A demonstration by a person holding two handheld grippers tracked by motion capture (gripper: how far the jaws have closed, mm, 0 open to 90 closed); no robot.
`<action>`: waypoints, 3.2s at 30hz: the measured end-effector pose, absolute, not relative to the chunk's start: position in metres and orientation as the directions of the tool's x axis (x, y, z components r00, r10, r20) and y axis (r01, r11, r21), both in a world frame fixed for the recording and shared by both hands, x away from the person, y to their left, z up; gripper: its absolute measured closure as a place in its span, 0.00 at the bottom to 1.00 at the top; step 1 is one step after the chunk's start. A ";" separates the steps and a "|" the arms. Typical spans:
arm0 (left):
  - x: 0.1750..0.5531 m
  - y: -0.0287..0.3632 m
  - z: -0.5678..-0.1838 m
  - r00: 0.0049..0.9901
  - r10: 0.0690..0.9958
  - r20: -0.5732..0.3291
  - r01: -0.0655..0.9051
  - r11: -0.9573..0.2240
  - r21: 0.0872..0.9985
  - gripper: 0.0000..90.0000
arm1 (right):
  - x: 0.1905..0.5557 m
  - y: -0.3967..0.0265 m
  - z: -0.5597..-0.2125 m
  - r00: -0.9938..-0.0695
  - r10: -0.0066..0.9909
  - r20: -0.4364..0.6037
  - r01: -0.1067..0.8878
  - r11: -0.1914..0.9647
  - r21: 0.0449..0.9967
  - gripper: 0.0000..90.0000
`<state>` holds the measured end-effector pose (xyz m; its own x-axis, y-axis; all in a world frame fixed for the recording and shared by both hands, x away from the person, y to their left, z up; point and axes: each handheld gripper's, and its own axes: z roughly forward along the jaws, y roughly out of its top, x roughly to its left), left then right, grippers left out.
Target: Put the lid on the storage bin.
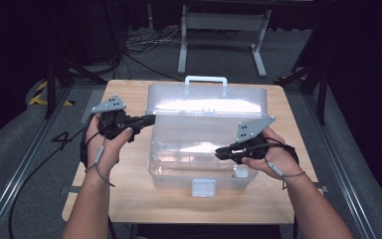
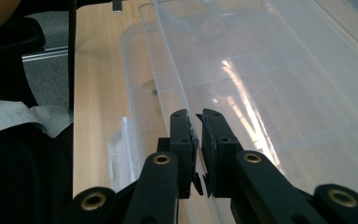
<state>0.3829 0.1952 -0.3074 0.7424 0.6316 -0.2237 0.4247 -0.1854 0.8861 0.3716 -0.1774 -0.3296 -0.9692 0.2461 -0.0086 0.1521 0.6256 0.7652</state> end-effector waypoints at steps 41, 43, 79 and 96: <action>0.368 0.195 -0.308 0.770 0.606 -0.200 0.442 -0.281 0.852 0.99 | 0.363 -0.261 -0.326 -0.876 0.479 0.054 0.252 0.361 0.898 1.00; 0.367 0.195 -0.309 0.770 0.605 -0.202 0.445 -0.283 0.849 0.99 | 0.363 -0.265 -0.325 -0.871 0.487 0.058 0.256 0.350 0.901 1.00; 0.356 0.199 -0.312 0.792 0.572 -0.214 0.479 -0.364 0.798 0.99 | 0.365 -0.288 -0.323 -0.847 0.512 0.140 0.349 0.339 0.874 1.00; 0.352 0.199 -0.316 0.810 0.546 -0.216 0.496 -0.439 0.749 0.98 | 0.362 -0.286 -0.324 -0.852 0.492 0.177 0.414 0.429 0.803 1.00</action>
<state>0.3523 0.1987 -0.3165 0.8096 0.5459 -0.2157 0.4957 -0.4391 0.7493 0.3624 -0.2858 -0.3238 -0.8523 0.4923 0.1766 0.4140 0.4286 0.8030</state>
